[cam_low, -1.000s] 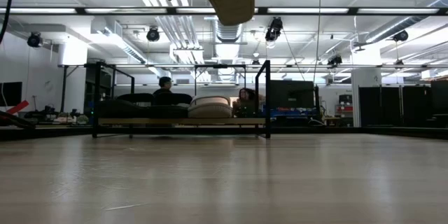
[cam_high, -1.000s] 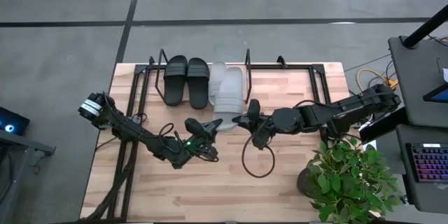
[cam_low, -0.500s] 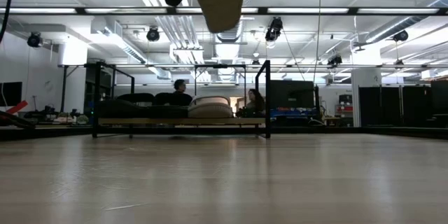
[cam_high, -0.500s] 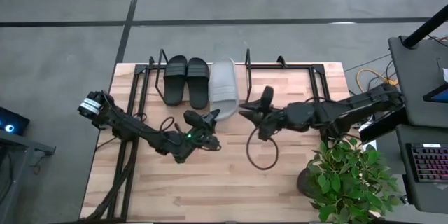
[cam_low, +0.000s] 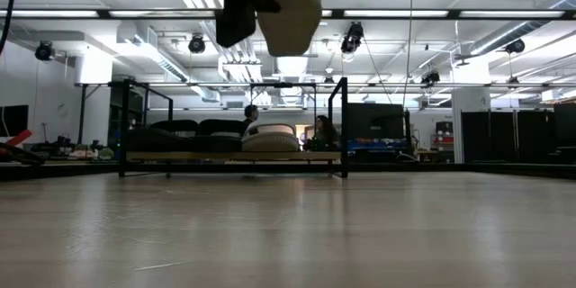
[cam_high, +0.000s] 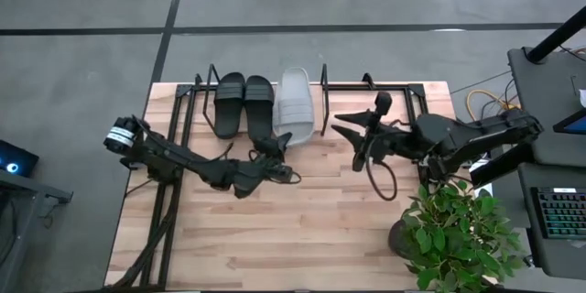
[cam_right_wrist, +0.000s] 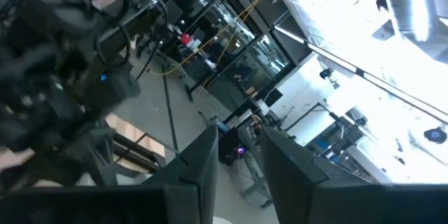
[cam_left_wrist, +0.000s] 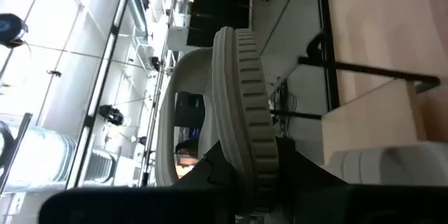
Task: Pick and place slides into the shelf
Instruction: Put the gray slide on the shelf
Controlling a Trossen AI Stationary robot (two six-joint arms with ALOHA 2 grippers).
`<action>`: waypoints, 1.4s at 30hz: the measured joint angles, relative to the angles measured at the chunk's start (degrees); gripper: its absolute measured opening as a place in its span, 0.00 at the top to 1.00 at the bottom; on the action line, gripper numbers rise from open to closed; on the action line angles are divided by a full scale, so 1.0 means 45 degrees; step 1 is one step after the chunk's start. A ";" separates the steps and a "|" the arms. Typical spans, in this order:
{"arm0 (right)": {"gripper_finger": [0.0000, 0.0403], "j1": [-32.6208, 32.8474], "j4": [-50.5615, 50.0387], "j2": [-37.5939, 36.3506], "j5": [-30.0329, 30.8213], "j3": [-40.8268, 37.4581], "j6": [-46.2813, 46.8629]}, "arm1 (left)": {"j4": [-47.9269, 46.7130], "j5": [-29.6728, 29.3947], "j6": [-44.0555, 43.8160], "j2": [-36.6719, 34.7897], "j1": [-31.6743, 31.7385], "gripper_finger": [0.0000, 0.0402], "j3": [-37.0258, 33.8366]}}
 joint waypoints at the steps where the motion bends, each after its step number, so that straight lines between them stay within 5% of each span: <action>1: 0.76 0.0000 -0.0057 -0.0059 0.0000 0.0000 0.0093 | -0.0157 0.0104 -0.0065 0.0000 0.0165 0.95 0.0000; 10: 0.76 0.0000 -0.0056 -0.0097 0.0000 0.0000 0.0165 | -0.2371 0.2745 -0.0893 0.0005 0.1410 0.95 0.0000; 16: 0.76 0.0000 -0.0044 -0.0102 0.0000 0.0000 0.0107 | -0.3102 0.2735 -0.1421 0.0005 0.2157 0.95 -0.0001; 20: 0.76 0.0000 -0.0061 -0.0092 0.0000 0.0000 0.0037 | -0.3153 0.3931 -0.1664 0.0472 0.2502 0.95 0.0069; 29: 0.76 0.0000 -0.0119 -0.0097 0.0000 0.0000 0.0099 | -0.3125 0.2125 -0.0479 0.2852 0.3001 0.95 0.0930; 42: 0.76 0.0000 -0.0257 -0.0092 0.0002 -0.0104 0.0138 | -0.3037 0.3441 -0.0401 0.3939 0.3166 0.95 0.1704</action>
